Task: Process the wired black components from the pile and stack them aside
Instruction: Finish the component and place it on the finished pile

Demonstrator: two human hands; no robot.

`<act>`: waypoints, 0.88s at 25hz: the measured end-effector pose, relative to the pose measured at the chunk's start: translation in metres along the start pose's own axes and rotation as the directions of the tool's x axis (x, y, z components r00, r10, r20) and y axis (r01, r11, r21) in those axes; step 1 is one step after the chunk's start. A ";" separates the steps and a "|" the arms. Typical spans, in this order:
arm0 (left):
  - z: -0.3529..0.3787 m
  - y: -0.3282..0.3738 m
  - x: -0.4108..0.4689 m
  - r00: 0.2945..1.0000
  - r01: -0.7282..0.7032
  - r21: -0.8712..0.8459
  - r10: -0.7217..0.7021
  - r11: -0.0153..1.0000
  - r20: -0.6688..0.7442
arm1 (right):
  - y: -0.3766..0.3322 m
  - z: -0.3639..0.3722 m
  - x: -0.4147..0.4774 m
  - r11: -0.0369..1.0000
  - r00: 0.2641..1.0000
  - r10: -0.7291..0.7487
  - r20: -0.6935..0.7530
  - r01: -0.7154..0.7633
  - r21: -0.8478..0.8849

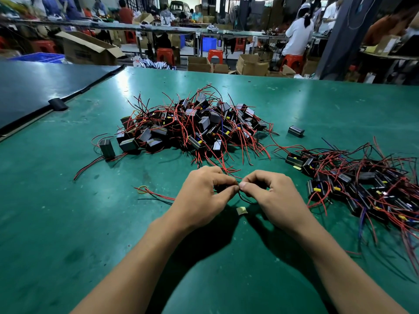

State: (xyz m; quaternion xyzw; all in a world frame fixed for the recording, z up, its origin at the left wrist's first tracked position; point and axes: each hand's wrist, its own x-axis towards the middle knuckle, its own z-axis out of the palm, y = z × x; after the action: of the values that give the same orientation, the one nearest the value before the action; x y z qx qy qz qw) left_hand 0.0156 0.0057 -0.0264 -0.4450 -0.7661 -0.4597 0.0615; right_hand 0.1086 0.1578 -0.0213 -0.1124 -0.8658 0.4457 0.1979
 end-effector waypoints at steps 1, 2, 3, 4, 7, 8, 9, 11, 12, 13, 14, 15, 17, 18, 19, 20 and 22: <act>-0.001 0.000 0.000 1.000 0.015 -0.016 -0.015 1.000 -0.006 | -0.002 -0.002 0.000 1.000 1.000 0.005 0.018 -0.005 0.009; -0.002 0.000 0.000 0.999 0.047 -0.058 -0.048 0.997 -0.004 | -0.004 -0.005 -0.001 1.000 1.000 -0.003 0.030 0.003 0.014; -0.003 0.000 0.001 0.995 0.101 -0.114 -0.100 0.988 0.008 | -0.005 -0.008 -0.001 1.000 1.000 -0.010 0.026 0.009 0.026; -0.005 0.000 0.003 0.986 0.169 -0.169 -0.167 0.971 0.022 | -0.005 -0.010 0.000 0.999 1.000 -0.010 0.000 0.010 0.039; -0.013 -0.004 0.011 0.938 0.342 -0.219 -0.346 0.914 0.020 | 0.004 -0.012 0.005 0.998 0.990 0.058 -0.126 -0.059 0.001; -0.016 -0.006 0.013 0.927 0.375 -0.176 -0.374 0.910 0.036 | 0.006 -0.011 0.005 0.995 0.988 0.095 -0.126 -0.099 -0.028; -0.019 -0.009 0.014 0.917 0.398 -0.112 -0.392 0.911 0.072 | 0.008 -0.009 0.006 0.989 0.986 0.128 -0.103 -0.135 -0.062; -0.025 -0.015 0.015 0.880 0.442 -0.020 -0.429 0.897 0.204 | 0.011 -0.006 0.005 0.973 0.985 0.164 -0.051 -0.170 -0.154; -0.026 -0.016 0.015 0.846 0.474 -0.021 -0.449 0.880 0.286 | 0.010 -0.005 0.005 0.965 0.985 0.170 -0.029 -0.172 -0.197; -0.027 -0.016 0.015 0.811 0.503 -0.029 -0.460 0.864 0.362 | 0.008 -0.005 0.004 0.960 0.985 0.172 -0.007 -0.169 -0.221; -0.027 -0.016 0.015 0.786 0.512 -0.026 -0.457 0.858 0.416 | 0.006 -0.005 0.004 0.958 0.984 0.175 0.014 -0.167 -0.232; -0.026 -0.015 0.016 0.775 0.504 -0.011 -0.447 0.863 0.447 | 0.003 -0.005 0.004 0.957 0.983 0.180 0.036 -0.167 -0.237; -0.026 -0.014 0.017 0.762 0.500 -0.018 -0.430 0.866 0.484 | 0.000 -0.005 0.004 0.958 0.978 0.190 0.089 -0.165 -0.235; -0.026 -0.012 0.017 0.750 0.510 -0.046 -0.418 0.859 0.512 | -0.001 -0.005 0.003 0.960 0.975 0.190 0.114 -0.161 -0.229; -0.027 -0.011 0.017 0.731 0.522 -0.070 -0.403 0.850 0.551 | -0.001 -0.004 0.002 0.962 0.974 0.185 0.132 -0.152 -0.227; -0.028 -0.009 0.016 0.706 0.532 -0.083 -0.388 0.842 0.592 | -0.001 -0.004 0.002 0.964 0.975 0.174 0.141 -0.139 -0.227; -0.028 -0.007 0.016 0.667 0.542 -0.081 -0.370 0.836 0.647 | -0.001 -0.004 0.002 0.971 0.975 0.159 0.155 -0.126 -0.201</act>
State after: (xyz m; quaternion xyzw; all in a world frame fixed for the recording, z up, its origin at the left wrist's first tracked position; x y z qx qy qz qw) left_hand -0.0082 -0.0071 -0.0071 -0.3641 -0.7620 -0.3909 -0.3660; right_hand 0.1085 0.1608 -0.0182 -0.1543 -0.9077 0.3822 0.0792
